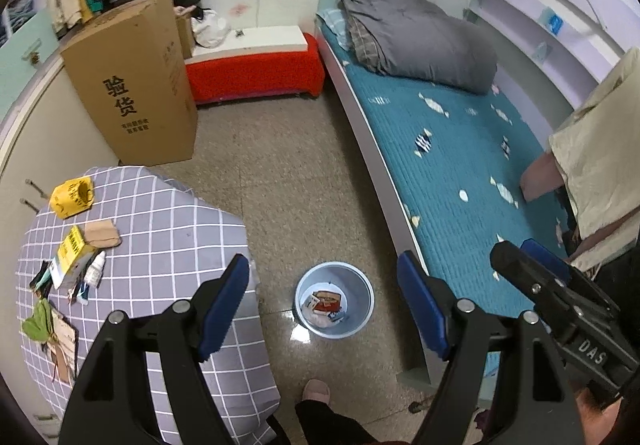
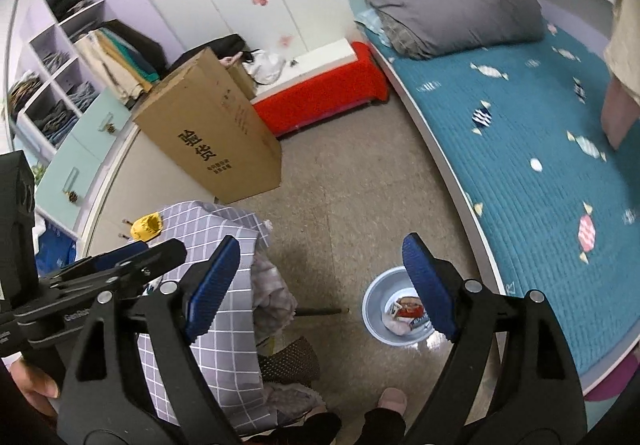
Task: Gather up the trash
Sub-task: 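Move both tools back over the table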
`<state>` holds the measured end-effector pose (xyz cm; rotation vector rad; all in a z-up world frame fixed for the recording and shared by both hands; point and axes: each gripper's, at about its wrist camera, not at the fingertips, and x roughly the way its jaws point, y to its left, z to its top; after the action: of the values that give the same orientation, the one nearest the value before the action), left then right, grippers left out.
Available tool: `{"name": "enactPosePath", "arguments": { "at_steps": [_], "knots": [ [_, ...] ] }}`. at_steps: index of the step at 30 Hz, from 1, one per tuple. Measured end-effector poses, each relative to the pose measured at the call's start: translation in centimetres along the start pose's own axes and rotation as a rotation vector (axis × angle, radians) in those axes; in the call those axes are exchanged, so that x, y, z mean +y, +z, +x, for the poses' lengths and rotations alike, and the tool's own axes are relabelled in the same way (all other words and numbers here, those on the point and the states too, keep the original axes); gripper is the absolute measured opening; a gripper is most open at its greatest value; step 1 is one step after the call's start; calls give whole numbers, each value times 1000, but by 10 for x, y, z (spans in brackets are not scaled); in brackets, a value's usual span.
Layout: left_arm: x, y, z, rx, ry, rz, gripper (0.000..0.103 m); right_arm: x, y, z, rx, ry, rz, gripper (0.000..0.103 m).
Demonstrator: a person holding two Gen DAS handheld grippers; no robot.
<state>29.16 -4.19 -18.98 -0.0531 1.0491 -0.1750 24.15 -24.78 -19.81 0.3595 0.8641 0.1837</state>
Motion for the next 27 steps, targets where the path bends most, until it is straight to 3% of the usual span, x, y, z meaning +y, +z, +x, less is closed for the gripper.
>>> {"name": "enactPosePath", "arguments": {
  "at_steps": [8, 13, 20, 27],
  "knots": [
    [45, -27, -35, -64, 35, -121, 75, 52, -7, 5, 34, 90, -101, 82],
    [90, -52, -53, -64, 77, -212, 75, 106, -23, 26, 97, 161, -173, 83],
    [181, -92, -81, -60, 127, -366, 76, 187, -57, 56, 186, 236, -253, 83],
    [286, -129, -89, -16, 140, -539, 76, 260, -101, 90, 277, 258, -312, 83]
  ]
}}
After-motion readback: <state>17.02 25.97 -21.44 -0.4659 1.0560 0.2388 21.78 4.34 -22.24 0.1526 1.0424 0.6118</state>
